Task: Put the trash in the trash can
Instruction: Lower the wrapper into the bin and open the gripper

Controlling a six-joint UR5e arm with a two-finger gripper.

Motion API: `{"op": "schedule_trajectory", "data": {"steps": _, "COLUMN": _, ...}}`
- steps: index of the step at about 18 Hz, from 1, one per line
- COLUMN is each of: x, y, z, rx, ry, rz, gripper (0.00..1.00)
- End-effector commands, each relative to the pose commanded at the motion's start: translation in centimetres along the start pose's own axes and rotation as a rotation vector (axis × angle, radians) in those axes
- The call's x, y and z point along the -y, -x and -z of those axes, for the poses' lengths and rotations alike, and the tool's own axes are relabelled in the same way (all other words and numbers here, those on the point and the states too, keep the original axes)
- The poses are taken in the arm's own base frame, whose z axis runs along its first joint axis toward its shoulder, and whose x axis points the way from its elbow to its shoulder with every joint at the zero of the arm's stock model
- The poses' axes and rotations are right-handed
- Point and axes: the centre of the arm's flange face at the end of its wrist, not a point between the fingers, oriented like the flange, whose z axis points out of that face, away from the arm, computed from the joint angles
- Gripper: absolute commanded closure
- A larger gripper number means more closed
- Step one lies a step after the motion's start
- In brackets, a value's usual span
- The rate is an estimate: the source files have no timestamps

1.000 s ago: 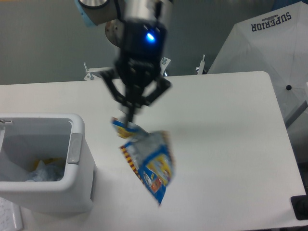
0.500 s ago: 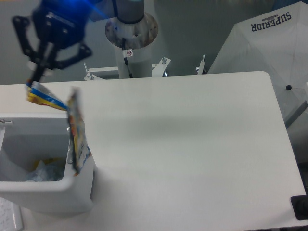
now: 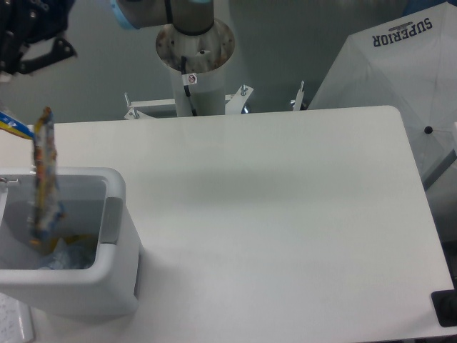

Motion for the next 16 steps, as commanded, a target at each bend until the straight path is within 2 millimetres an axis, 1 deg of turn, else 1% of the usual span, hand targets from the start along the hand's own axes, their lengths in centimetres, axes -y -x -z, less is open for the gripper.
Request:
{"op": "schedule_trajectory", "data": {"steps": 1, "x": -0.5, "y": 0.2, "z": -0.5, "rx": -0.001, "ry": 0.014, "rz": 0.007, "gripper": 1.00}}
{"op": "schedule_trajectory", "data": {"steps": 6, "x": -5.0, "y": 3.3, "z": -4.3, "rx": 0.006, "ry": 0.113, "rz": 0.036, "gripper": 1.00}}
{"op": "schedule_trajectory", "data": {"steps": 7, "x": -5.6, "y": 3.8, "z": -4.9, "rx": 0.007, "ry": 0.128, "rz": 0.029, "gripper": 1.00}}
{"op": "schedule_trajectory", "data": {"steps": 10, "x": -6.3, "y": 5.4, "z": -6.7, "rx": 0.011, "ry": 0.157, "rz": 0.044, "gripper": 1.00}}
{"op": "schedule_trajectory", "data": {"steps": 12, "x": -7.6, "y": 6.7, "z": -8.3, "rx": 0.013, "ry": 0.188, "rz": 0.068, "gripper": 1.00}}
{"op": "schedule_trajectory", "data": {"steps": 15, "x": -9.6, "y": 8.6, "z": -10.0, "rx": 0.062, "ry": 0.231, "rz": 0.078, "gripper": 1.00}}
{"op": "schedule_trajectory", "data": {"steps": 16, "x": -9.8, "y": 9.0, "z": -10.4, "rx": 0.065, "ry": 0.240, "rz": 0.066, "gripper": 0.96}}
